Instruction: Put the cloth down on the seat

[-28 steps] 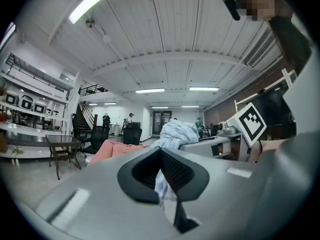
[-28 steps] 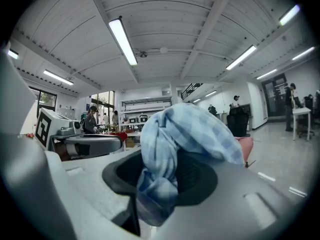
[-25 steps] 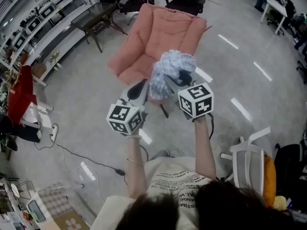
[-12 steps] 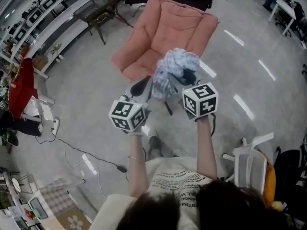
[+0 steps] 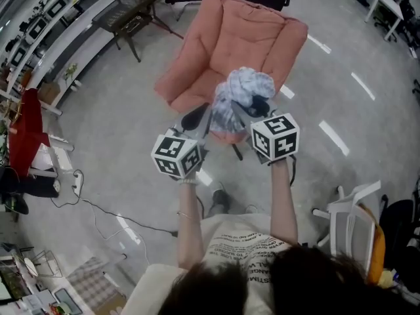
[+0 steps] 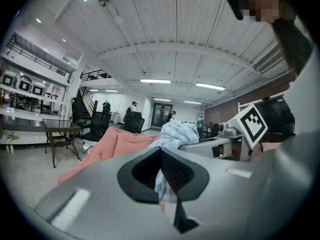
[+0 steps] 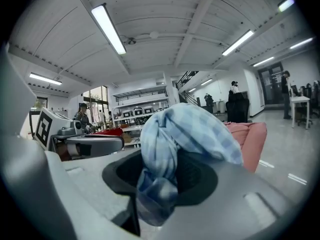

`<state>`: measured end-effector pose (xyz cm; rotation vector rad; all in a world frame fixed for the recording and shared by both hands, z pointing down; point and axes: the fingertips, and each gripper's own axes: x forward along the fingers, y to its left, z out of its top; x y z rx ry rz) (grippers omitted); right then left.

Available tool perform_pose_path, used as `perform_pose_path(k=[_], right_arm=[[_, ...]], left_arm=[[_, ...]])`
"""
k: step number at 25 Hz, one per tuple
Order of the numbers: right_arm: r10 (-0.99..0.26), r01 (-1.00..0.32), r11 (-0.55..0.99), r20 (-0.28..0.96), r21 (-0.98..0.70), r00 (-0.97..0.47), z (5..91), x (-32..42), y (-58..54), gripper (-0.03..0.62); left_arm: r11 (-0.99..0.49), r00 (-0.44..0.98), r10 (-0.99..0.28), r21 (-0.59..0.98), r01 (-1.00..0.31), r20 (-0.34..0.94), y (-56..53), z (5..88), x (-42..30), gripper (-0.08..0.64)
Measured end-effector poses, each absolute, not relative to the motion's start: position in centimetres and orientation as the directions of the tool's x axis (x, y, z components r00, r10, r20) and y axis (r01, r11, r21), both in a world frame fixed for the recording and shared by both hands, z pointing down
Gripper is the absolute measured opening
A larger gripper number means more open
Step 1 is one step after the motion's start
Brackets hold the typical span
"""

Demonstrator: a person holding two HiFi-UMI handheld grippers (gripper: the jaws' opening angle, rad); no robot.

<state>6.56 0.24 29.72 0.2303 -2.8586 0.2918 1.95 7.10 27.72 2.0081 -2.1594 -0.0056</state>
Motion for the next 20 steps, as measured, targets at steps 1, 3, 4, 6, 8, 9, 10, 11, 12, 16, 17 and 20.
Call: perform_pose_path(k=[1,3,4,6,8,9,10,11,12,16,17,20], right_arm=[[-0.134,-0.187,0.966,0.275,-0.179,-0.952,30.0,6.1,0.1,0.164],[-0.144,-0.2,0.962,0.282,-0.184,-0.949,30.4,5.3,-0.3,0.164],[-0.151,-0.209,0.96,0.285,-0.187,-0.947,30.7,4.9,-0.5,0.164],[-0.164,-0.225,0.955,0.287,-0.194,-0.944,31.0,3.9,-0.8,0.164],[-0.17,-0.234,0.95,0.285,-0.207,-0.943,31.2,2.5,-1.1,0.164],[-0.173,-0.238,0.947,0.284,-0.215,-0.943,31.4,1.9,-1.1,0.164],[-0.176,-0.244,0.944,0.285,-0.22,-0.942,31.5,1.4,-1.1,0.164],[-0.181,-0.25,0.942,0.287,-0.224,-0.941,31.6,0.9,-1.1,0.164],[-0.186,-0.256,0.94,0.287,-0.227,-0.94,31.7,0.4,-1.1,0.164],[-0.207,-0.276,0.933,0.283,-0.231,-0.937,32.3,-1.1,-1.0,0.164],[-0.211,-0.281,0.932,0.284,-0.231,-0.935,32.4,-1.4,-0.9,0.164],[-0.221,-0.291,0.929,0.288,-0.228,-0.932,32.7,-2.4,-0.6,0.164]], left_arm=[[0.076,-0.057,-0.988,0.138,-0.988,0.141,7.0,28.0,1.4,-0.002],[0.064,-0.043,-0.988,0.142,-0.988,0.15,6.7,28.5,0.6,-0.002],[0.056,-0.034,-0.987,0.141,-0.988,0.155,6.5,28.7,0.2,-0.002],[0.04,-0.017,-0.986,0.139,-0.99,0.163,6.3,29.0,-0.9,-0.002],[0.031,-0.007,-0.986,0.135,-0.99,0.169,6.3,29.1,-2.3,-0.002],[0.028,-0.005,-0.985,0.134,-0.991,0.172,6.4,29.1,-3.0,-0.002],[0.027,-0.003,-0.984,0.134,-0.991,0.175,6.5,29.2,-3.7,-0.002],[0.025,-0.001,-0.984,0.133,-0.991,0.18,6.7,29.2,-4.4,-0.002],[0.023,0.002,-0.983,0.13,-0.991,0.186,6.8,29.3,-5.0,-0.002],[0.004,0.021,-0.981,0.128,-0.992,0.192,6.8,29.9,-6.7,-0.002],[-0.002,0.028,-0.982,0.135,-0.991,0.187,6.8,30.1,-7.1,-0.002],[-0.016,0.044,-0.982,0.151,-0.988,0.184,6.9,30.6,-8.0,-0.002]])
